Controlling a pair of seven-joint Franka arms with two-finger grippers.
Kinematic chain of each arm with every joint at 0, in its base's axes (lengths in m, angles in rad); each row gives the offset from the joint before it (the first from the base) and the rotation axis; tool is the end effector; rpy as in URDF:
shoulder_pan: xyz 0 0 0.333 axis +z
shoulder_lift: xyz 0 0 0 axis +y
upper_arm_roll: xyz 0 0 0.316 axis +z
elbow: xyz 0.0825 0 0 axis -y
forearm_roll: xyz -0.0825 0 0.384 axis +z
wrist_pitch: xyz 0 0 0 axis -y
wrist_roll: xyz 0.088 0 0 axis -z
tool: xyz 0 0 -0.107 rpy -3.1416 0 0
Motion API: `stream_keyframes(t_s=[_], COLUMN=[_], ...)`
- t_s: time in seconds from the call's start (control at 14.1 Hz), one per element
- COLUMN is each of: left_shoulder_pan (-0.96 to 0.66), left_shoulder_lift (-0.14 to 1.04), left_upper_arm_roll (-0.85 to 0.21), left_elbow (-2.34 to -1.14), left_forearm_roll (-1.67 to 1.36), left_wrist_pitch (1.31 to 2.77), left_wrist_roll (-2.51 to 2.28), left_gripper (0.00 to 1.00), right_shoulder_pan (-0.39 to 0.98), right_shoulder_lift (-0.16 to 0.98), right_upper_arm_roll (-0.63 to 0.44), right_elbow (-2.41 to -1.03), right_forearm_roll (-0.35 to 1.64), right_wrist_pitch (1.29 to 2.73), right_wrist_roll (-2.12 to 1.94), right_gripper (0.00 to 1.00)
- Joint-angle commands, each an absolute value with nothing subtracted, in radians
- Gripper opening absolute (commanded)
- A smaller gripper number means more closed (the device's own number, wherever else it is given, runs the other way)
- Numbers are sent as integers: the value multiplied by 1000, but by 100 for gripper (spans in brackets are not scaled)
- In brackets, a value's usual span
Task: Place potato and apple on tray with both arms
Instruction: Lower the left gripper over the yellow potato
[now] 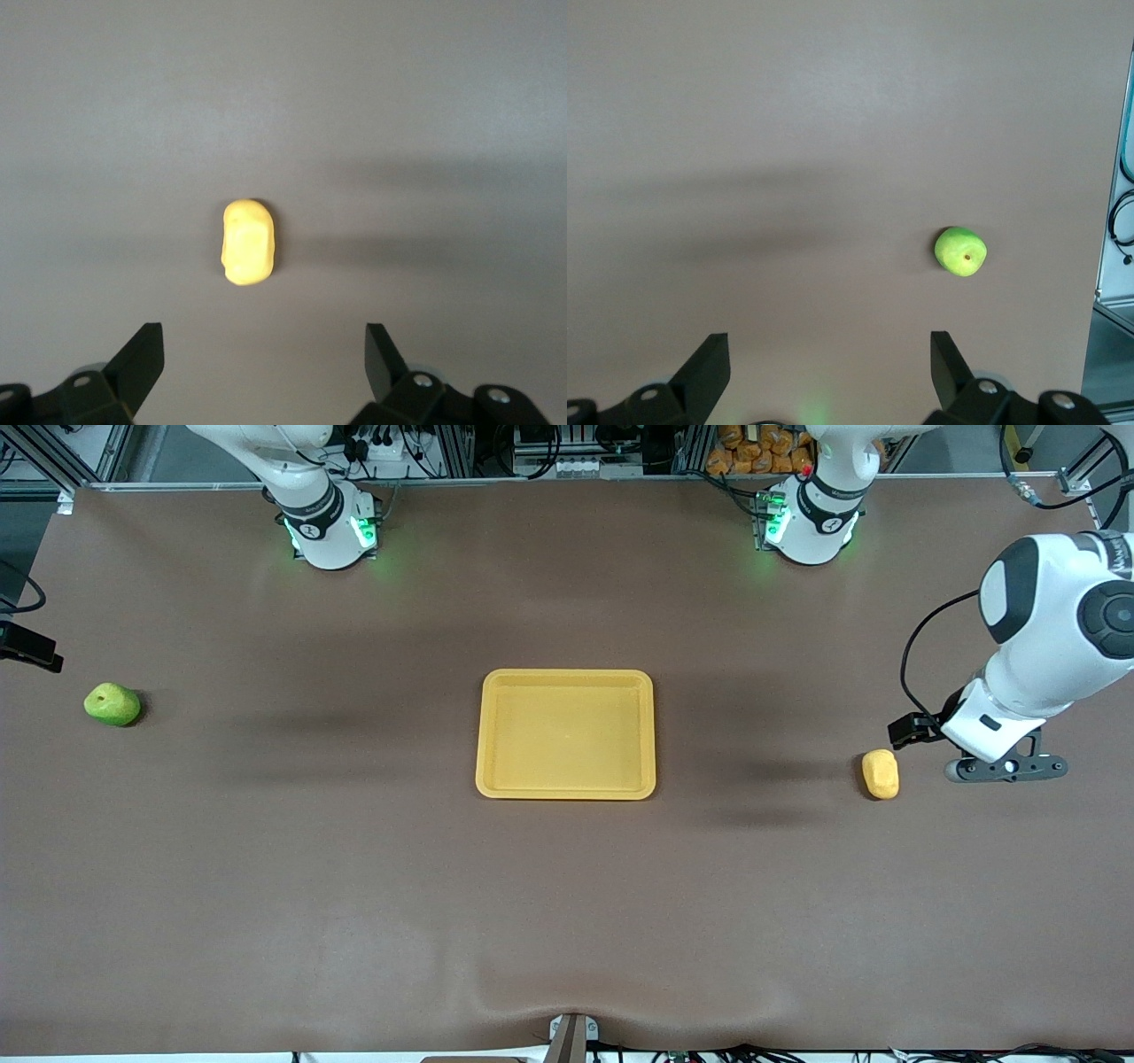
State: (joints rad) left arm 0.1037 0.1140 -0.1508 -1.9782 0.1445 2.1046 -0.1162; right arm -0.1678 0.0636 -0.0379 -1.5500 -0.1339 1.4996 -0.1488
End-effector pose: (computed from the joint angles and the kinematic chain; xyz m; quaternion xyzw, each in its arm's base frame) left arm 0.5812 -0.0186 0.4130 -0.9985 0.0013 -0.0115 0.0531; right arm 0.5500 -0.1295 0.5939 0.9956 -0.0293 -0.0679 0.0570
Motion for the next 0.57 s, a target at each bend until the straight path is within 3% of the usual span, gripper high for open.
stream_keyframes(t_s=[0.0,0.5], left_shoulder_pan=[133,164], left_shoulder_lift=[124,233], left_upper_arm_roll=[-155,-150], left_elbow=[-2045,-2077], left_forearm_roll=[172,175], left_wrist_pitch=[2215,2358], left_wrist_roll=[-114,-109], left_gripper=[100,100], right_shoulder_pan=[-204,-313], right_shoulder_lift=[103,149], right_upper_arm_roll=[-26,-25], right_elbow=[-1520,-1526], right_forearm_roll=[-153,-105], right_wrist_pitch=[1514,1597], right_wrist_roll=[-152,-144], right_gripper=[100,100])
